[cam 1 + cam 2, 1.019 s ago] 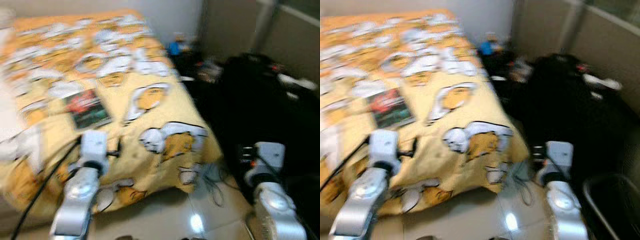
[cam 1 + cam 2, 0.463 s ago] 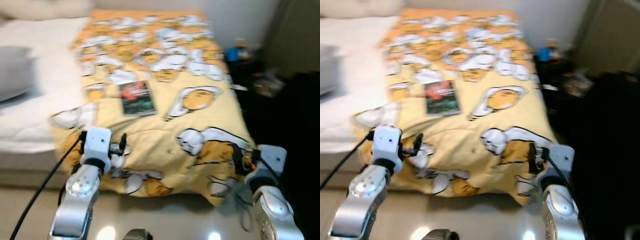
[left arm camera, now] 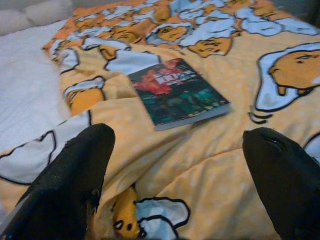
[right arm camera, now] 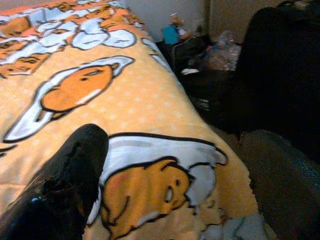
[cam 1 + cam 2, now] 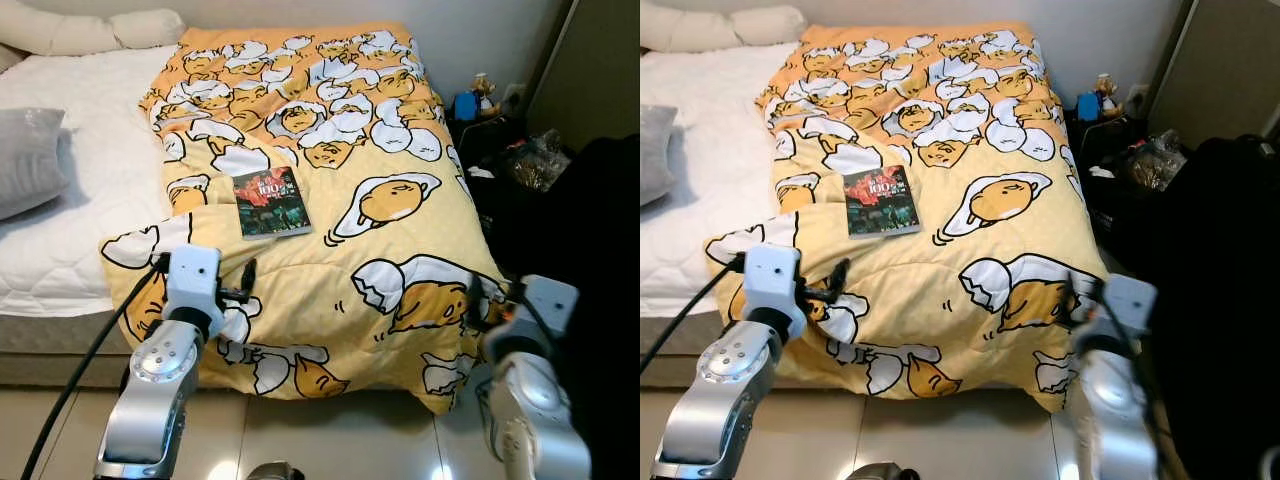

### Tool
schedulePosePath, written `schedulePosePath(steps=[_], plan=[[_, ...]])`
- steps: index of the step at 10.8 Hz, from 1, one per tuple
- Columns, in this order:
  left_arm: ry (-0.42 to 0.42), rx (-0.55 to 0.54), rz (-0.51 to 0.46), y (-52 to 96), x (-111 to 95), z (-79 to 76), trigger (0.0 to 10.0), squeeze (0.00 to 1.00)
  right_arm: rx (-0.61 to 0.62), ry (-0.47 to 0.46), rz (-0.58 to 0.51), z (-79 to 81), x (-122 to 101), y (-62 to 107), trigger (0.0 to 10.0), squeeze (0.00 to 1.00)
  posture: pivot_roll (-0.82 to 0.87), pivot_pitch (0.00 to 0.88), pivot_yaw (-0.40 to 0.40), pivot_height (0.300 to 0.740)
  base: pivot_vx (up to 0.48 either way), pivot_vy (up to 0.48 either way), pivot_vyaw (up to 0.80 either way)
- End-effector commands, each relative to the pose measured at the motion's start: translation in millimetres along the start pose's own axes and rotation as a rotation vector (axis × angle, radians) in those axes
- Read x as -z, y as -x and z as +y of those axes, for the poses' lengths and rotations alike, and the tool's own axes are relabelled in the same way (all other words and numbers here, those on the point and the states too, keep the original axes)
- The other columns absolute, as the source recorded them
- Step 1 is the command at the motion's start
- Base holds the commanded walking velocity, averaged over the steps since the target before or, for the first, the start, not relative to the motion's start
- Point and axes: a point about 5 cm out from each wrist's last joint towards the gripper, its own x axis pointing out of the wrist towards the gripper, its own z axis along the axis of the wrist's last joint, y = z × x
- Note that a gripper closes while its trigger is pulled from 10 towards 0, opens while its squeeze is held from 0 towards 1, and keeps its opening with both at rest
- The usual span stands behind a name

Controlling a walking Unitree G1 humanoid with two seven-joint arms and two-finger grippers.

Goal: Clean up the room

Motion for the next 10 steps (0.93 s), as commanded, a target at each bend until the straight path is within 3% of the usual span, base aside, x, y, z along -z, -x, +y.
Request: schedulePosePath(steps=[1,3,5,7,8,9,10], plan=[[-0.029,-0.049,0.008,-1.0,-2,8.6,10.0,0.00,-0.068,0.022,0.023,12.6,3,-1.6,10.0,1.00,0.14,0.000,0.027,0.740,0.000,0.000,0.00],[-0.008,-0.051,0.030,2.7,2,10.0,10.0,0.00,-0.050,0.035,0.039,8.3,7,-1.5,10.0,1.00,0.11,0.000,0.029,0.740,0.000,0.133,-0.70],[-0.009,-0.048,0.037,1.4,5,6.6,10.0,0.00,0.000,0.063,-0.002,1.8,-3,-8.2,10.0,1.00,0.09,0.000,0.038,0.740,0.000,0.270,-0.78],[-0.015,-0.062,0.017,-7.6,0,5.5,10.0,0.00,-0.024,0.050,0.016,-0.9,-3,-14.4,10.0,1.00,0.11,0.000,0.037,0.740,0.000,0.274,-0.78],[-0.015,-0.059,0.011,-7.7,-2,8.2,10.0,0.00,-0.030,0.042,0.008,0.9,-3,-13.6,10.0,0.84,0.11,0.000,0.034,0.740,0.000,0.277,-0.79],[-0.015,-0.062,0.009,-8.1,-3,10.5,10.0,0.00,-0.048,0.036,0.006,4.0,-4,-13.6,10.0,0.18,0.12,0.000,0.032,0.740,0.000,0.307,-0.80],[-0.028,-0.074,0.014,-8.2,-2,14.8,10.0,0.00,-0.065,0.042,0.002,9.5,-4,-14.1,10.0,0.00,0.12,0.000,0.045,0.740,0.000,0.349,-0.79]])
